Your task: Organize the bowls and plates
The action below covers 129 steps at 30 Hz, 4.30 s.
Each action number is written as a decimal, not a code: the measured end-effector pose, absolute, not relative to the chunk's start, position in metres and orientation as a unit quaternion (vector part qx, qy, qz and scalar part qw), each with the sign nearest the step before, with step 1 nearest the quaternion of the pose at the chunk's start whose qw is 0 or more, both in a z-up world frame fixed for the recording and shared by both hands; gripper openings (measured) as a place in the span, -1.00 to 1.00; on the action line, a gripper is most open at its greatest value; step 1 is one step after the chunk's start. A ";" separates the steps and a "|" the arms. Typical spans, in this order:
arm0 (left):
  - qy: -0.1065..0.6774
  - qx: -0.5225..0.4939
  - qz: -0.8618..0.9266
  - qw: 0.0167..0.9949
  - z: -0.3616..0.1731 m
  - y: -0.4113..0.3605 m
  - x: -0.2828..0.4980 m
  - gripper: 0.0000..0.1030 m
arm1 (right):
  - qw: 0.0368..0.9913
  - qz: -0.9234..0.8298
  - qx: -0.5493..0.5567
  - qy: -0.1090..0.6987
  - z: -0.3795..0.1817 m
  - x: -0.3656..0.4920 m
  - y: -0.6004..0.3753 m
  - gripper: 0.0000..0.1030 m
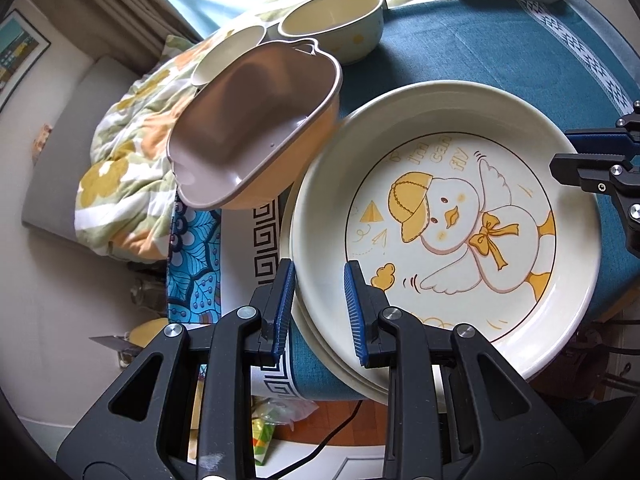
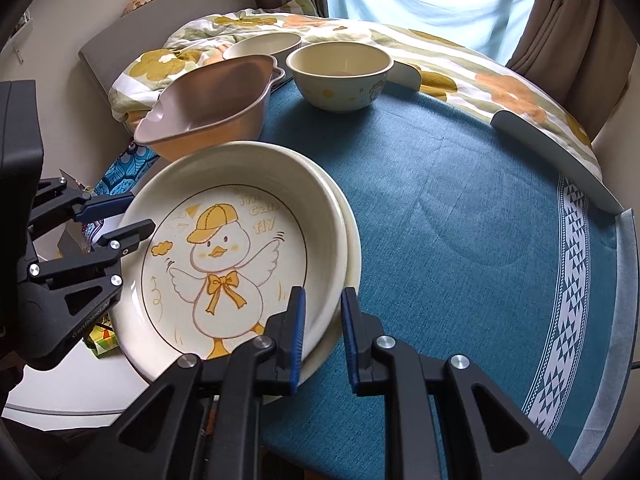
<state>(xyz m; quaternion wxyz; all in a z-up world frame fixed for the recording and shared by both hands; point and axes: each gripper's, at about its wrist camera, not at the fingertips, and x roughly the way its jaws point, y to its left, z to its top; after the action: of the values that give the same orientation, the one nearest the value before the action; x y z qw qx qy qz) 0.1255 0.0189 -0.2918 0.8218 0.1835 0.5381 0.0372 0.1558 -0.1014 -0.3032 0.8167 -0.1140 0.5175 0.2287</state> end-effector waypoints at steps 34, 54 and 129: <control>0.521 -0.098 0.074 0.844 -0.210 0.122 0.178 0.99 | 0.816 0.311 -0.070 0.482 -0.211 0.244 -0.080 0.99; 0.596 -0.132 0.049 0.791 -0.300 0.173 0.256 -0.50 | 0.734 0.333 -0.092 0.585 -0.321 0.324 0.022 -0.56; 0.549 0.040 -0.146 0.822 -0.288 -0.237 0.156 0.49 | 0.831 0.081 0.138 0.533 -0.309 0.132 -0.388 -0.01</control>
<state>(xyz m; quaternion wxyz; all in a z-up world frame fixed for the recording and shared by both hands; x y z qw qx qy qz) 0.1565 -0.2366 -0.2884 0.8218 0.0400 0.5492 -0.1464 0.1317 -0.3877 -0.3089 0.8306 0.1378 0.5334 0.0813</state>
